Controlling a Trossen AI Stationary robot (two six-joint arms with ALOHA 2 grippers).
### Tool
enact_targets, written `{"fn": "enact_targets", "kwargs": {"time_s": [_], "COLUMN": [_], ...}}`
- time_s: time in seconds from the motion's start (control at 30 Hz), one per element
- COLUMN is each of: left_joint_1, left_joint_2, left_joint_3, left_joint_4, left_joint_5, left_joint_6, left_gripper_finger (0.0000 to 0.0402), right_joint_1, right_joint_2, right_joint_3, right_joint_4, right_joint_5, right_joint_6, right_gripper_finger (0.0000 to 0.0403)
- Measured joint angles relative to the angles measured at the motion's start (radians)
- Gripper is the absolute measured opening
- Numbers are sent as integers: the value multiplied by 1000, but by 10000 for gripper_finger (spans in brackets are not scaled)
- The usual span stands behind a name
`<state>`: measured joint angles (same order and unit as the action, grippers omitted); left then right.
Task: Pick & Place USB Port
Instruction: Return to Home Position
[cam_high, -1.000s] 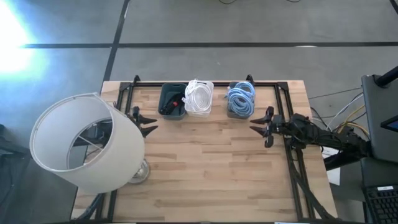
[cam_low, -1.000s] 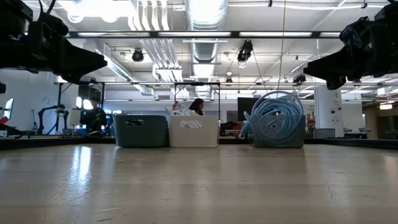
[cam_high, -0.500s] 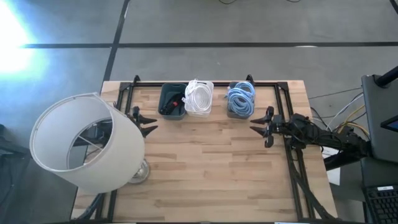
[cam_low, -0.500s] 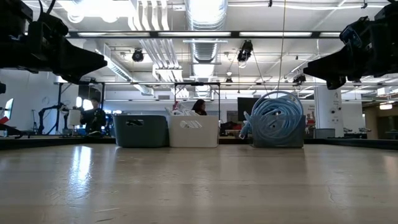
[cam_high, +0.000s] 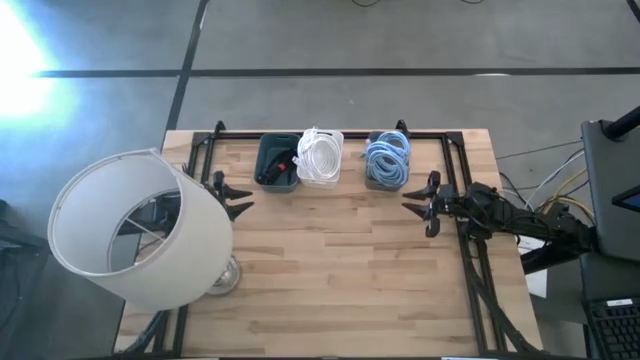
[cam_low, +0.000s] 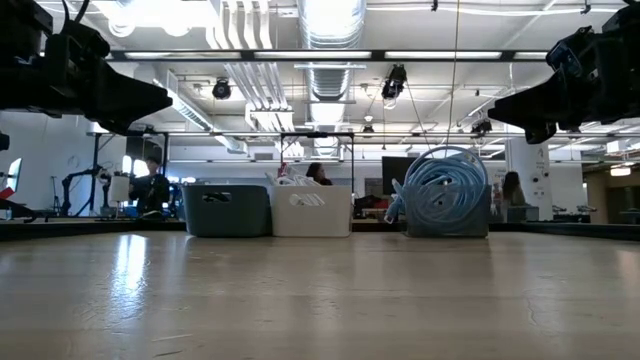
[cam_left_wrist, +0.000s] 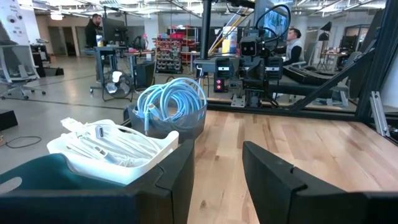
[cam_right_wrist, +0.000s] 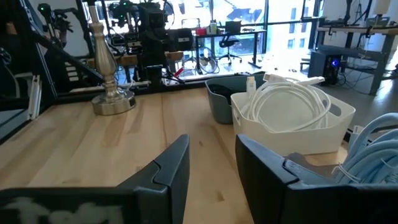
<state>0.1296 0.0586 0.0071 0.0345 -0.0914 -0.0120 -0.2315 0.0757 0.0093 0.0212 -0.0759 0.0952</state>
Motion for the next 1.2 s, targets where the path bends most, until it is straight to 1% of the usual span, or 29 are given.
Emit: {"fn": "enact_targets", "kwargs": {"time_s": [0.37, 0.83, 1.2], "left_joint_1": [0, 0, 0], "left_joint_2": [0, 0, 0], "left_joint_3": [0, 0, 0], "left_joint_4": [0, 1, 1], "left_joint_5": [0, 0, 1], "left_joint_6": [0, 0, 0], "left_gripper_finger": [140, 140, 140], "right_joint_1": [0, 0, 0], "right_joint_2": [0, 0, 0], "right_joint_3": [0, 0, 0], "right_joint_4": [0, 0, 0], "right_joint_5": [0, 0, 0], "right_joint_6": [2, -1, -1], "right_gripper_finger": [137, 121, 134]}}
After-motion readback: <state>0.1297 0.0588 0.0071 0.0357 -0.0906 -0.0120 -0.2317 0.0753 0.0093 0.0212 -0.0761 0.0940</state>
